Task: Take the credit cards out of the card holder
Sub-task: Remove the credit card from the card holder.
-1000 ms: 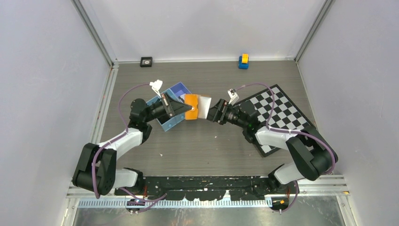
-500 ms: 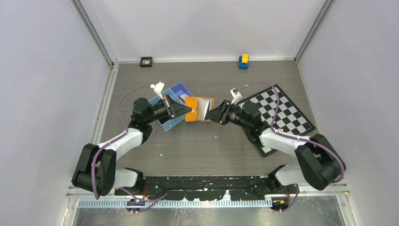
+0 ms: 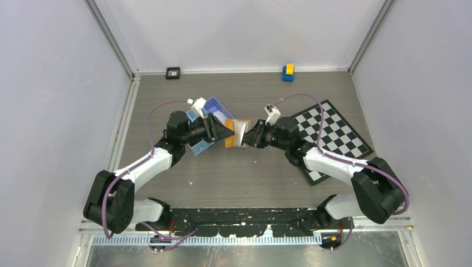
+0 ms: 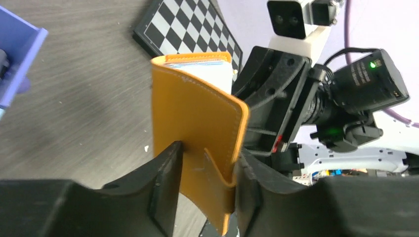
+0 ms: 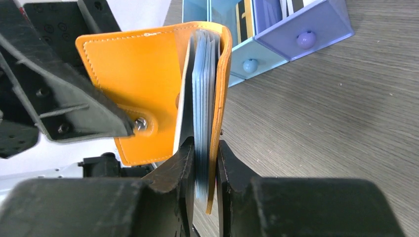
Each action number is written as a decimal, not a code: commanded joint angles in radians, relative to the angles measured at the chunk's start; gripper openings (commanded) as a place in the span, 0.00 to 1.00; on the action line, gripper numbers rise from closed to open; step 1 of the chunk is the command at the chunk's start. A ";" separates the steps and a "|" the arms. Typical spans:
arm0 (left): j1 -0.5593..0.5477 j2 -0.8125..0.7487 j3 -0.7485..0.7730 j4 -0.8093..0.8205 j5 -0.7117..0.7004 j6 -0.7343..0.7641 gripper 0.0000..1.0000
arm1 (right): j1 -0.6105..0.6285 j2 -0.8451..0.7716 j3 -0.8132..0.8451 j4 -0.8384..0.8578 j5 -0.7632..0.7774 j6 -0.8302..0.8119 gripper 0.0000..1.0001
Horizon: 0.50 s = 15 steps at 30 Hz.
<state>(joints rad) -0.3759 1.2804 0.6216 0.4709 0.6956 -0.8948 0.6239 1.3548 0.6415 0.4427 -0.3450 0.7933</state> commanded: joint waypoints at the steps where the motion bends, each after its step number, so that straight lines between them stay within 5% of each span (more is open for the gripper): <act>1: -0.068 -0.036 0.074 -0.219 -0.120 0.164 0.51 | 0.062 -0.008 0.082 -0.078 0.077 -0.094 0.01; 5: -0.082 -0.009 0.093 -0.250 -0.137 0.177 0.69 | 0.096 -0.020 0.107 -0.147 0.156 -0.137 0.00; 15: -0.171 0.045 0.185 -0.460 -0.321 0.292 0.83 | 0.141 0.007 0.154 -0.218 0.205 -0.178 0.00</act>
<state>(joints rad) -0.5236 1.3163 0.7498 0.1055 0.4721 -0.6735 0.7429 1.3556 0.7341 0.2043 -0.1741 0.6544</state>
